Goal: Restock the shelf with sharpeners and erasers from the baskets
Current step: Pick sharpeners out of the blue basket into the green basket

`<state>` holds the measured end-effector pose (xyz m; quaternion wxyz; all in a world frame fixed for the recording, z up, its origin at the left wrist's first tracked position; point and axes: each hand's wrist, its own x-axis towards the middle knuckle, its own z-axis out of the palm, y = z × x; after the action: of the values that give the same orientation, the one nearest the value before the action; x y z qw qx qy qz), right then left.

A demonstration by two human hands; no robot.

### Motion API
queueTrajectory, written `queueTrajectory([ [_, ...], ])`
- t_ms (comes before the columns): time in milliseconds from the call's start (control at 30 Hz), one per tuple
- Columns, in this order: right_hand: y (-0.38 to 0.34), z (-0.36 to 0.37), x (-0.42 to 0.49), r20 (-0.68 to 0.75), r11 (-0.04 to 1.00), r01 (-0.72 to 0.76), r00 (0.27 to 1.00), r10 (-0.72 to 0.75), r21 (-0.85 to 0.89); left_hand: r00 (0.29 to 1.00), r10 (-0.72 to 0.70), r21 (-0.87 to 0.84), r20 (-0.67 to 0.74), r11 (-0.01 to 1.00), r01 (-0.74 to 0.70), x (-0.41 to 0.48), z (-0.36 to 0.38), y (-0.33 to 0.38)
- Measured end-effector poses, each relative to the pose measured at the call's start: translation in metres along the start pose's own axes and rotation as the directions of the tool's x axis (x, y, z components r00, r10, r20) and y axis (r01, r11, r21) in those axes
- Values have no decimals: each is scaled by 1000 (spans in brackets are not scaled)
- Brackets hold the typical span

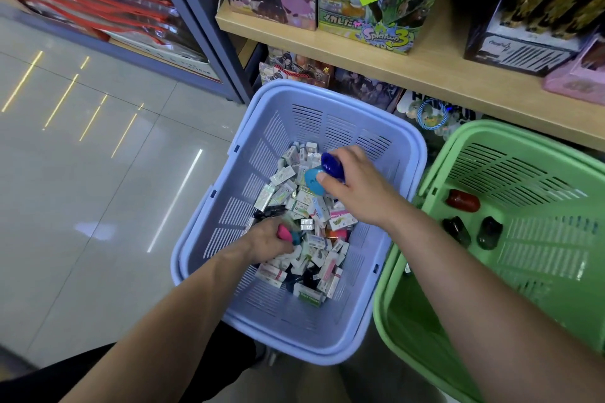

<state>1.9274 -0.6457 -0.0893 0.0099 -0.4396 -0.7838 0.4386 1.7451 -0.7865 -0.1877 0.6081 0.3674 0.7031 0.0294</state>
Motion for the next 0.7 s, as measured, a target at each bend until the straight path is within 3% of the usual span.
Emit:
queueTrajectory([
  [67, 4, 23, 21, 81, 999, -49, 995, 50, -8, 1000, -15, -48, 26, 999, 16, -1, 0, 3],
  [167, 20, 55, 45, 155, 970, -235, 958, 241, -57, 998, -21, -78, 56, 997, 25, -3, -3, 7],
  [267, 25, 76, 54, 135, 924, -376, 914, 382, -66, 991, -46, -62, 127, 997, 54, -3, -5, 5],
  [367, 21, 88, 54, 122, 943, -327, 935, 333, -70, 989, -38, -75, 142, 996, 49, -2, -4, 1],
  [500, 19, 91, 53, 130, 952, -301, 943, 306, -52, 1000, 21, -130, -15, 991, -23, 1, 3, -2],
  [700, 7, 70, 46, 31, 955, -271, 962, 270, 120, 993, 67, -320, -101, 943, -96, -11, -5, 11],
])
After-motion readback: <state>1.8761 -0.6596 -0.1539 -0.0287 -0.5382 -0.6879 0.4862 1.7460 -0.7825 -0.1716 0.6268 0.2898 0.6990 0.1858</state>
